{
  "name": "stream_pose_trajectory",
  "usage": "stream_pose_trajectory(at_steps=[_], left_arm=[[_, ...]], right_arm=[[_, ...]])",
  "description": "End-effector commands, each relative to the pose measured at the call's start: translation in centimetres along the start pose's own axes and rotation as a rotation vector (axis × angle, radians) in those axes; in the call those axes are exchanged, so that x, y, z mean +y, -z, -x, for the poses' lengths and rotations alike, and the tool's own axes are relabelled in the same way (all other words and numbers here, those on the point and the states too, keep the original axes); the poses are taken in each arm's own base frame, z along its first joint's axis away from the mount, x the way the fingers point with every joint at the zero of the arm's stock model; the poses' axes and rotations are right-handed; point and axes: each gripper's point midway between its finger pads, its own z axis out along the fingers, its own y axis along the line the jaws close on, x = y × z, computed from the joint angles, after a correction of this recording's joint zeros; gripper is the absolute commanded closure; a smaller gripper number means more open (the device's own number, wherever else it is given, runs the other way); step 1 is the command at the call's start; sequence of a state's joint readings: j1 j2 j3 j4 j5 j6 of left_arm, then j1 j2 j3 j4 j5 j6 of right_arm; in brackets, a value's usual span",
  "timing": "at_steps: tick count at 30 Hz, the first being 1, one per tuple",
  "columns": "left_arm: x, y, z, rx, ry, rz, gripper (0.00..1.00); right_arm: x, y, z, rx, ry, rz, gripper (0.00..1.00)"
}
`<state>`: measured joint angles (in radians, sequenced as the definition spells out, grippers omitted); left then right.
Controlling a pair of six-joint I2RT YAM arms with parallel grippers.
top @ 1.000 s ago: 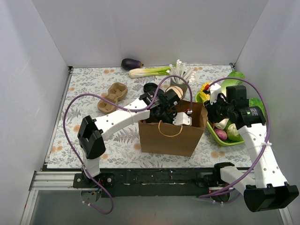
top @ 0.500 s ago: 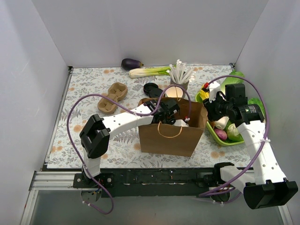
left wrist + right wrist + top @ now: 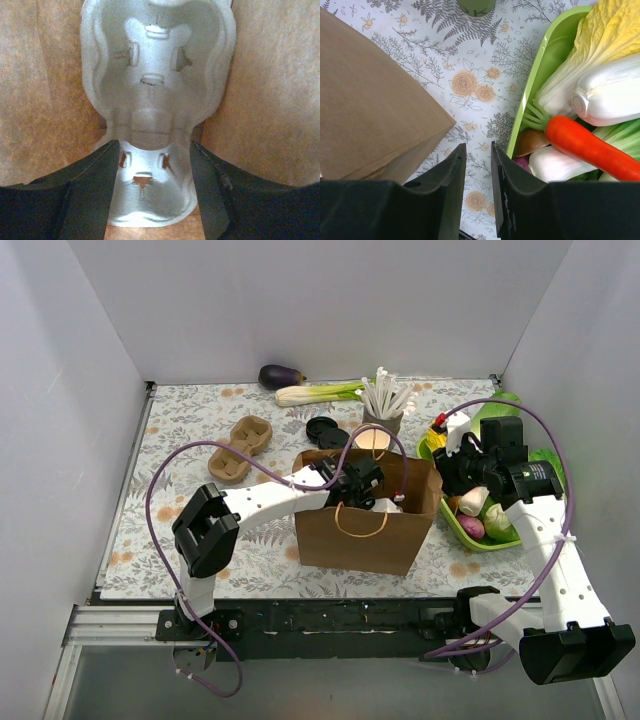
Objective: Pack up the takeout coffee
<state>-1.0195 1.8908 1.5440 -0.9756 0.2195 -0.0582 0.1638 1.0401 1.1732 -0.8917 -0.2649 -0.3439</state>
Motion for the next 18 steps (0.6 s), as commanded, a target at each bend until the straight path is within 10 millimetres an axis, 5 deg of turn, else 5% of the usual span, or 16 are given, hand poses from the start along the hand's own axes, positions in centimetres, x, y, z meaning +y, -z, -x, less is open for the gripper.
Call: stream_pose_trajectory(at_steps=[1, 11, 18], left_arm=[[-0.5, 2.8, 2.8, -0.095, 0.027, -0.004, 0.39], [-0.6, 11.0, 9.9, -0.342, 0.069, 0.02, 0.22], [-0.8, 15.9, 12.2, -0.441, 0.05, 0.052, 0.19]], right_arm=[[-0.3, 1.0, 2.0, -0.068, 0.021, -0.021, 0.66], [-0.6, 1.3, 2.1, -0.058, 0.026, -0.036, 0.65], [-0.7, 0.9, 2.2, -0.048, 0.023, -0.025, 0.65]])
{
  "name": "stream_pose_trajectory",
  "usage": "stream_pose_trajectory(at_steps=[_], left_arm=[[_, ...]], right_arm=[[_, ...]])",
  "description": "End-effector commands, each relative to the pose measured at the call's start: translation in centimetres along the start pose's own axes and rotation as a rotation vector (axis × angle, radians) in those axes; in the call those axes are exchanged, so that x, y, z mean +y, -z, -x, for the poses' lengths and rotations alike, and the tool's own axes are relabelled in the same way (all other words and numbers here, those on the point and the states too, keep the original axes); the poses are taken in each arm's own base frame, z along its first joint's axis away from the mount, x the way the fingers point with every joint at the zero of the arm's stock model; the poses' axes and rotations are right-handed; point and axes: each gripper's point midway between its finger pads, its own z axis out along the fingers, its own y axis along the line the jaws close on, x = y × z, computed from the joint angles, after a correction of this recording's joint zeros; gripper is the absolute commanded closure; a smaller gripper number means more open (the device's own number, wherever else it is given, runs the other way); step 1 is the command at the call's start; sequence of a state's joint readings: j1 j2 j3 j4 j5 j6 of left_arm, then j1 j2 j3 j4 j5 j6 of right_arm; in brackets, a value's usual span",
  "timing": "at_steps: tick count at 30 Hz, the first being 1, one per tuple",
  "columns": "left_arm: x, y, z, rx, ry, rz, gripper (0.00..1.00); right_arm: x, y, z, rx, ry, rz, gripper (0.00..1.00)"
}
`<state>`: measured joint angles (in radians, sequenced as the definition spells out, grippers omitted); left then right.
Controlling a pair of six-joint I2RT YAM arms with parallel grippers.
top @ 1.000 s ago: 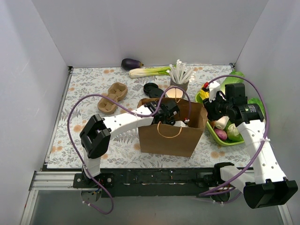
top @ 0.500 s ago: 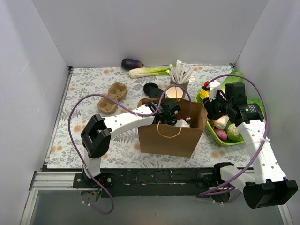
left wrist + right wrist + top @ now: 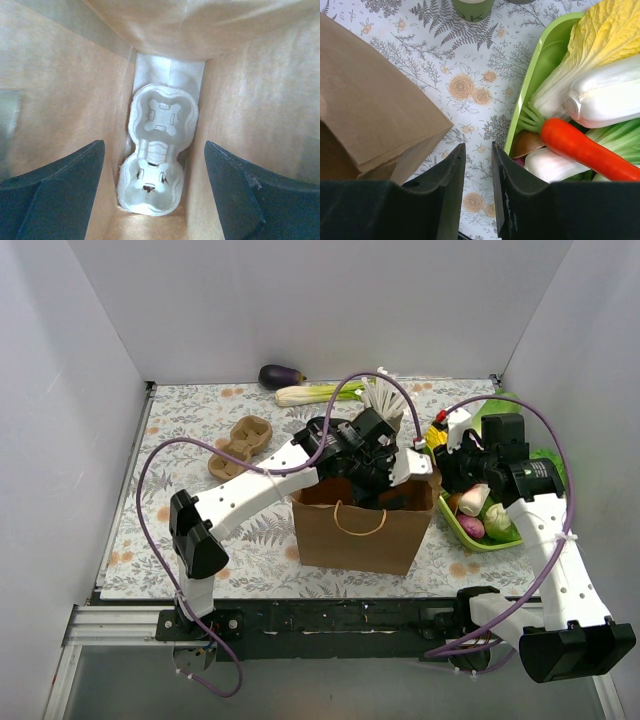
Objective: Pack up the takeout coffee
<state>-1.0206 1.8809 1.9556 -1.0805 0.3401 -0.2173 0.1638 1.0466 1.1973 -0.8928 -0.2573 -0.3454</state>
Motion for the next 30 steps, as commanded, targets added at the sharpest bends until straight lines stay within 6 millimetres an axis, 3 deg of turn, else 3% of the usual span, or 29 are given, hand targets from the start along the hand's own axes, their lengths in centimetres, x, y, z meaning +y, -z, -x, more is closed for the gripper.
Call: stream_pose_trajectory(at_steps=[1, 5, 10, 14, 16, 17, 18, 19, 23, 25, 30], left_arm=[[-1.6, 5.6, 4.0, -0.146, -0.022, 0.011, 0.18], [-2.6, 9.3, 6.6, -0.265, -0.041, 0.029, 0.13], [-3.2, 14.3, 8.3, -0.366, -0.074, 0.085, 0.13], [-3.3, 20.1, 10.1, -0.484, -0.162, 0.188, 0.13], [-2.1, 22.8, 11.4, -0.531, -0.206, 0.298, 0.06], [-1.5, 25.4, 12.6, -0.583, -0.224, 0.379, 0.02], [-0.1, 26.5, 12.8, -0.582, -0.22, 0.472, 0.02], [0.4, 27.7, 12.7, -0.588, -0.223, 0.527, 0.02], [3.6, 28.6, 10.0, -0.529, -0.127, 0.664, 0.02], [5.6, 28.0, 7.8, -0.458, -0.049, 0.74, 0.02], [7.4, 31.7, 6.6, -0.494, -0.005, 0.89, 0.02]], right_arm=[[-0.5, 0.6, 1.7, -0.04, 0.017, -0.012, 0.65], [-0.3, 0.6, 1.3, -0.026, 0.022, -0.006, 0.64], [0.4, 0.9, -0.1, 0.015, 0.038, 0.021, 0.64], [1.1, 0.6, -3.8, 0.11, 0.061, 0.042, 0.64], [1.1, 0.5, -5.9, 0.17, 0.108, 0.052, 0.64], [1.3, 0.3, -6.6, 0.183, 0.103, 0.058, 0.64], [1.7, 0.1, -7.7, 0.21, 0.111, 0.079, 0.64], [2.2, 0.0, -7.8, 0.206, 0.111, 0.109, 0.64], [4.2, -0.9, -7.8, 0.222, 0.046, 0.244, 0.7], [4.9, -1.4, -7.1, 0.219, 0.068, 0.287, 0.72], [7.4, -2.8, -4.7, 0.215, 0.029, 0.424, 0.73]])
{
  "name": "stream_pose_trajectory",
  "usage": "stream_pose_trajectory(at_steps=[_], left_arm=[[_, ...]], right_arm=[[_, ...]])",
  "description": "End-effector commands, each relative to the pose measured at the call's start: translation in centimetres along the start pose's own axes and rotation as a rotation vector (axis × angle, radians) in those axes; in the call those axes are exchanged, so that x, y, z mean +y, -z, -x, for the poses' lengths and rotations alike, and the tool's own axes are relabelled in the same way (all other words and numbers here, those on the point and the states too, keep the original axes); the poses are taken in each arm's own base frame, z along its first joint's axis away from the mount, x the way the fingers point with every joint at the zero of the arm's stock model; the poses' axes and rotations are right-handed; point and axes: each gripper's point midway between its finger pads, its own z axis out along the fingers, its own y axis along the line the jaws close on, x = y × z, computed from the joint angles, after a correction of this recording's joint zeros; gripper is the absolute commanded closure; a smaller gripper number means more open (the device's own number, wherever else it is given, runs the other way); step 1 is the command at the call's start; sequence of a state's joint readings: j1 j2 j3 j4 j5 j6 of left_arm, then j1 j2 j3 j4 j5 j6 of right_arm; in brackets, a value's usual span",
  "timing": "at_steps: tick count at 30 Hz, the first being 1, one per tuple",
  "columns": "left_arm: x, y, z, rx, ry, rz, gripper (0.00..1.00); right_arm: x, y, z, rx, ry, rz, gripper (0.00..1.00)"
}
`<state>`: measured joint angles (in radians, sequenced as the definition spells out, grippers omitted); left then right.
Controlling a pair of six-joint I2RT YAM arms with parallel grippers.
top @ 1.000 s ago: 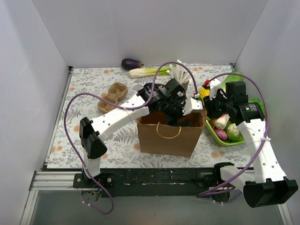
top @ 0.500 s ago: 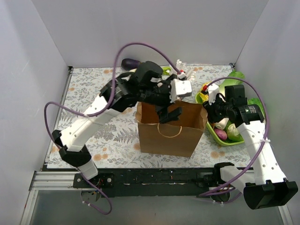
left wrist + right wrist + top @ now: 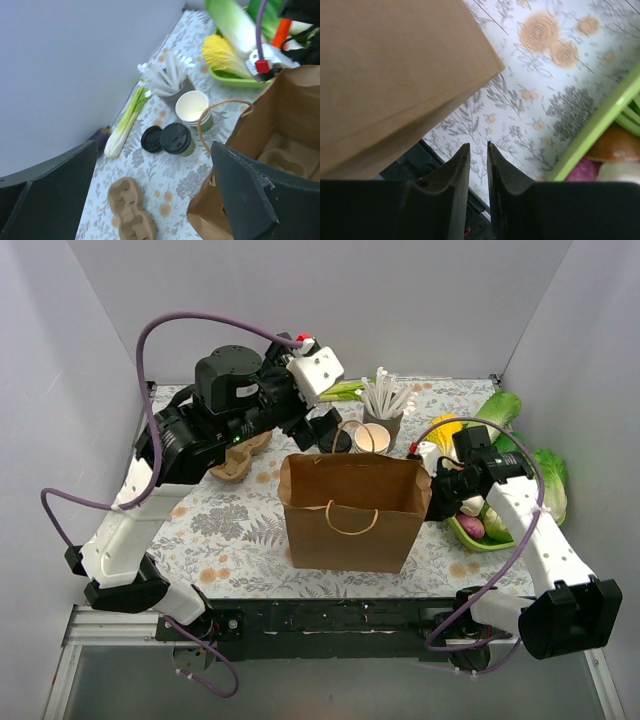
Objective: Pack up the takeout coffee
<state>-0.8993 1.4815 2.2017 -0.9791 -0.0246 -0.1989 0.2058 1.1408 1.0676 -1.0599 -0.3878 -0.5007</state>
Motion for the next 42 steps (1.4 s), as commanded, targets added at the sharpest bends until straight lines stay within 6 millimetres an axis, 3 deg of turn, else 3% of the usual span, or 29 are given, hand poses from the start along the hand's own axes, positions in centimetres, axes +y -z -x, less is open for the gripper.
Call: stream_pose_trajectory(at_steps=[1, 11, 21, 24, 28, 29, 35, 37, 39, 40, 42], left_arm=[[4.1, 1.1, -0.5, 0.017, 0.011, 0.192, 0.02], [7.7, 3.6, -1.4, 0.028, 0.043, 0.299, 0.02], [9.6, 5.3, -2.4, 0.047, 0.046, 0.367, 0.02], [9.9, 5.7, -2.6, 0.05, 0.049, 0.378, 0.02], [10.1, 6.0, -3.2, 0.062, 0.055, 0.387, 0.02], [10.1, 6.1, -3.4, 0.067, 0.056, 0.39, 0.02], [9.4, 5.9, -6.9, 0.148, 0.058, 0.381, 0.02], [9.4, 5.9, -7.6, 0.164, 0.067, 0.385, 0.02], [9.4, 5.7, -8.4, 0.184, 0.078, 0.388, 0.02], [9.8, 5.7, -8.7, 0.193, 0.085, 0.402, 0.02], [10.7, 5.8, -8.4, 0.181, 0.125, 0.432, 0.02]], right_arm=[[3.0, -0.4, 3.9, -0.071, 0.023, 0.151, 0.73], [7.9, -3.1, 8.2, -0.052, 0.165, 0.298, 0.73], [13.9, -5.6, 11.6, -0.005, 0.318, 0.408, 0.73], [14.7, -6.3, 12.6, -0.004, 0.331, 0.41, 0.72], [12.4, -6.3, 15.2, -0.044, 0.331, 0.291, 0.71], [11.8, -5.5, 16.4, -0.082, 0.334, 0.268, 0.71], [4.3, -3.4, 19.9, -0.186, 0.315, 0.069, 0.7], [3.4, -2.5, 21.6, -0.225, 0.368, 0.028, 0.67], [3.1, -3.0, 22.7, -0.231, 0.384, 0.028, 0.64], [3.1, -2.4, 24.2, -0.268, 0.399, 0.016, 0.63], [2.4, -3.9, 25.3, -0.263, 0.389, 0.016, 0.62]])
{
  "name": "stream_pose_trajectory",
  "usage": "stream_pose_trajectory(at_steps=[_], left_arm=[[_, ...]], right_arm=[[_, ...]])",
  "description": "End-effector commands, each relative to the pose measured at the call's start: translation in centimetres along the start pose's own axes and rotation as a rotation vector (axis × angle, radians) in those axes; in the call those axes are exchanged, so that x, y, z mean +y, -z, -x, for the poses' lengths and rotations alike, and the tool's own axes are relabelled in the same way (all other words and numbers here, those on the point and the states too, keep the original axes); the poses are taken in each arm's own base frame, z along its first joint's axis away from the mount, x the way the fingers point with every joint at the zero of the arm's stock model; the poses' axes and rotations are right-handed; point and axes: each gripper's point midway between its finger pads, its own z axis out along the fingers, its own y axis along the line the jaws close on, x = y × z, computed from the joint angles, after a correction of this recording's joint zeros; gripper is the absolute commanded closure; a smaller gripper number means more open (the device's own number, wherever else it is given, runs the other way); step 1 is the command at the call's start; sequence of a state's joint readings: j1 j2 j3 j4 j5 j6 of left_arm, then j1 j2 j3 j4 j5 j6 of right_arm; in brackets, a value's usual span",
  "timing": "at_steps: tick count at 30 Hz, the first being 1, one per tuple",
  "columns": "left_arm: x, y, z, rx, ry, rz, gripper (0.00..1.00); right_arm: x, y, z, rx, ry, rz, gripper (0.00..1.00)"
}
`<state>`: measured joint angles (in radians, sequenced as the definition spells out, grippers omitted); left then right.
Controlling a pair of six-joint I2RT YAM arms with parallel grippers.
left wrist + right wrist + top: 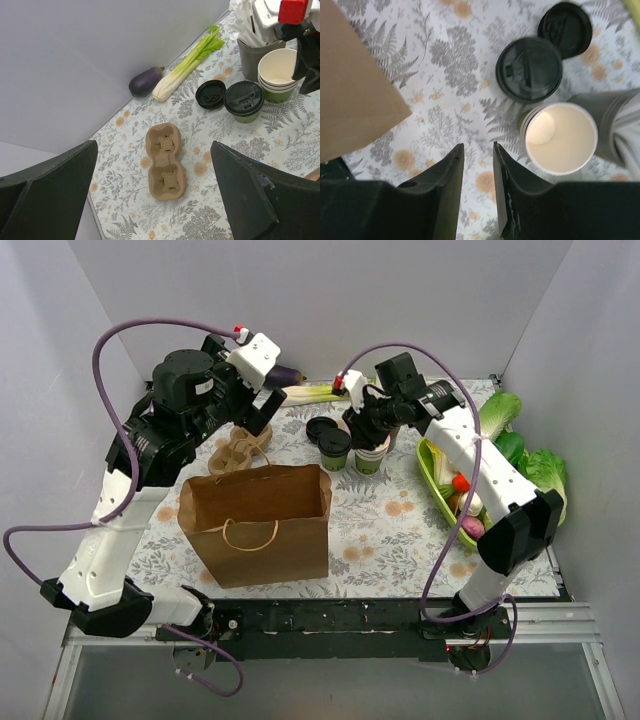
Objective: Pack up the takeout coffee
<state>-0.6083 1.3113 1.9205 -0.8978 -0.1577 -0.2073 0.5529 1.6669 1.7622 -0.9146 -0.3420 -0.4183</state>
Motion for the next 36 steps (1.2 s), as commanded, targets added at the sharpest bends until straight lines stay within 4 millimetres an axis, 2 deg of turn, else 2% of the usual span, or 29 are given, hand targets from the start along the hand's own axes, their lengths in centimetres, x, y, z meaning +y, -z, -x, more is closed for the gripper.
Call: stream_pose_trajectory(at_steps=[1, 2, 3, 5, 6, 7, 9, 10, 13, 16, 18, 23, 30, 36], left_arm=[[2.9, 0.5, 0.3, -0.008, 0.094, 0.09, 0.02], [3.2, -0.3, 0.1, 0.008, 0.117, 0.098, 0.02], [3.9, 0.0, 0.8, -0.007, 0.143, 0.113, 0.02], [4.8, -0.1, 0.5, -0.001, 0.155, 0.141, 0.02], [5.1, -0.1, 0.4, -0.004, 0.154, 0.154, 0.02], [5.5, -0.1, 0.1, 0.004, 0.157, 0.169, 0.02], [5.9, 0.3, -0.1, 0.007, 0.159, 0.183, 0.02], [6.0, 0.4, -0.6, 0.02, 0.155, 0.187, 0.02], [6.1, 0.8, -1.5, 0.04, 0.148, 0.194, 0.02], [6.2, 1.0, -2.0, 0.055, 0.147, 0.197, 0.02], [6.2, 1.1, -2.2, 0.06, 0.146, 0.197, 0.02], [6.4, 1.1, -2.5, 0.065, 0.153, 0.197, 0.02], [6.4, 1.1, -3.1, 0.077, 0.156, 0.197, 0.02], [6.4, 1.2, -3.2, 0.079, 0.158, 0.196, 0.02]], right_arm=[[-2.7, -2.1, 4.3, -0.071, 0.068, -0.05, 0.61], [-3.4, -2.5, 5.1, -0.089, 0.033, -0.074, 0.53], [-4.0, -2.9, 5.8, -0.099, 0.019, -0.092, 0.49], [-5.8, -4.1, 7.0, -0.107, 0.001, -0.136, 0.39], [-6.3, -4.6, 7.1, -0.103, -0.017, -0.148, 0.37], [-7.1, -6.0, 6.4, -0.074, -0.032, -0.163, 0.36], [-7.9, -6.7, 6.6, -0.073, -0.045, -0.185, 0.35], [-8.4, -7.8, 6.0, -0.049, -0.056, -0.188, 0.34], [-8.6, -9.3, 5.3, -0.025, -0.076, -0.176, 0.3], [-8.5, -10.4, 4.2, 0.008, -0.091, -0.156, 0.21], [-8.4, -10.9, 3.5, 0.029, -0.096, -0.146, 0.1], [-8.4, -11.9, 2.3, 0.064, -0.102, -0.133, 0.04], [-7.7, -12.7, 1.8, 0.075, -0.114, -0.085, 0.03], [-7.8, -13.5, 0.8, 0.102, -0.117, -0.083, 0.04]])
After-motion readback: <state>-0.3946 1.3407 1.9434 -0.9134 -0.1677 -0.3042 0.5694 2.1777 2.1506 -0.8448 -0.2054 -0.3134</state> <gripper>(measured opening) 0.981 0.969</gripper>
